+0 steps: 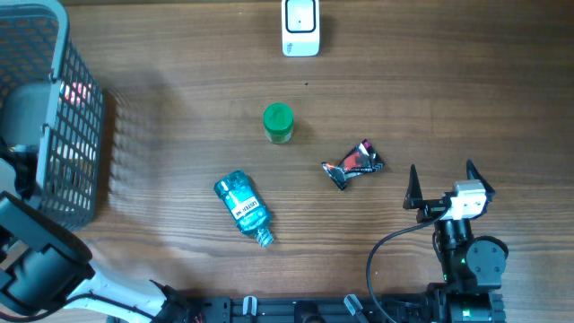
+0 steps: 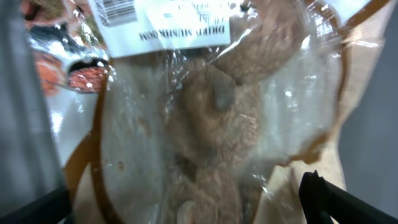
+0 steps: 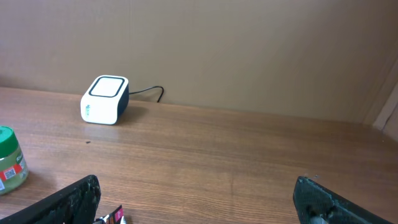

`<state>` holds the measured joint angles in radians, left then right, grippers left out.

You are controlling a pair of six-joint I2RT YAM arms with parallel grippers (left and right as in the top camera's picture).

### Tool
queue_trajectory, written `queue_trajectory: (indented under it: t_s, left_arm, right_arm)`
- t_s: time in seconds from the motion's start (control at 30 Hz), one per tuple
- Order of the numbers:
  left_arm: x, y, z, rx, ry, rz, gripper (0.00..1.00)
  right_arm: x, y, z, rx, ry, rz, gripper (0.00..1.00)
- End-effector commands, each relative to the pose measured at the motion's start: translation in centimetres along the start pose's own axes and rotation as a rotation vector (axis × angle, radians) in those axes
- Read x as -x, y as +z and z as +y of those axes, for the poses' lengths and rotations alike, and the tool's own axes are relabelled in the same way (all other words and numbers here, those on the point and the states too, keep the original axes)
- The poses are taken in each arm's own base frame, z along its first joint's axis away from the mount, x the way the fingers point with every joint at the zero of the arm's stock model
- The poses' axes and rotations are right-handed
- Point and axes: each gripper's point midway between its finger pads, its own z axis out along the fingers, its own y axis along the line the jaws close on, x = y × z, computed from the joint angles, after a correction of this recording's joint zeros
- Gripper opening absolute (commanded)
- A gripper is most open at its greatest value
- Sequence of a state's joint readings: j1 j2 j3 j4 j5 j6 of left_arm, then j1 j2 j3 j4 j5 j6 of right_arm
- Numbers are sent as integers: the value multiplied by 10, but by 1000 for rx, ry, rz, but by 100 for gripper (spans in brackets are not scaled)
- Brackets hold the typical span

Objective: Scan the item barcode
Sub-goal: 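Return the left gripper into the basket toward the dried mushroom bag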

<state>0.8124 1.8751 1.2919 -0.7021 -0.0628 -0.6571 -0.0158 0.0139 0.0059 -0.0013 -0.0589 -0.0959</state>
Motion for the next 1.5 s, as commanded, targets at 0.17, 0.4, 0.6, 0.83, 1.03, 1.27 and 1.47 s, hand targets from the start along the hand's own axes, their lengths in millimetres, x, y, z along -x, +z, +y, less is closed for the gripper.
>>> queue_trajectory:
  t_s: [0.17, 0.4, 0.6, 0.83, 1.03, 1.27, 1.47]
  left_arm:
    - [-20, 29, -5, -105, -12, 8, 100]
    - [-18, 24, -31, -240, -7, 18, 38]
    - [-17, 23, -35, -259, -6, 19, 4]
    - [-21, 13, -49, -338, -18, 50, 4]
    - [2, -68, -70, -494, -14, -64, 4]
    - [32, -186, -59, -581, -27, -339, 4]
    - [30, -144, -45, -438, -28, -296, 98]
  right_arm:
    - [1, 0, 0, 0, -10, -6, 100]
    - [1, 0, 0, 0, -9, -6, 100]
    - [1, 0, 0, 0, -9, -5, 100]
    - [1, 0, 0, 0, -9, -5, 100]
    - [1, 0, 0, 0, -9, -5, 100]
    - [1, 0, 0, 0, -9, -5, 100]
    - [1, 0, 0, 0, -9, -5, 100]
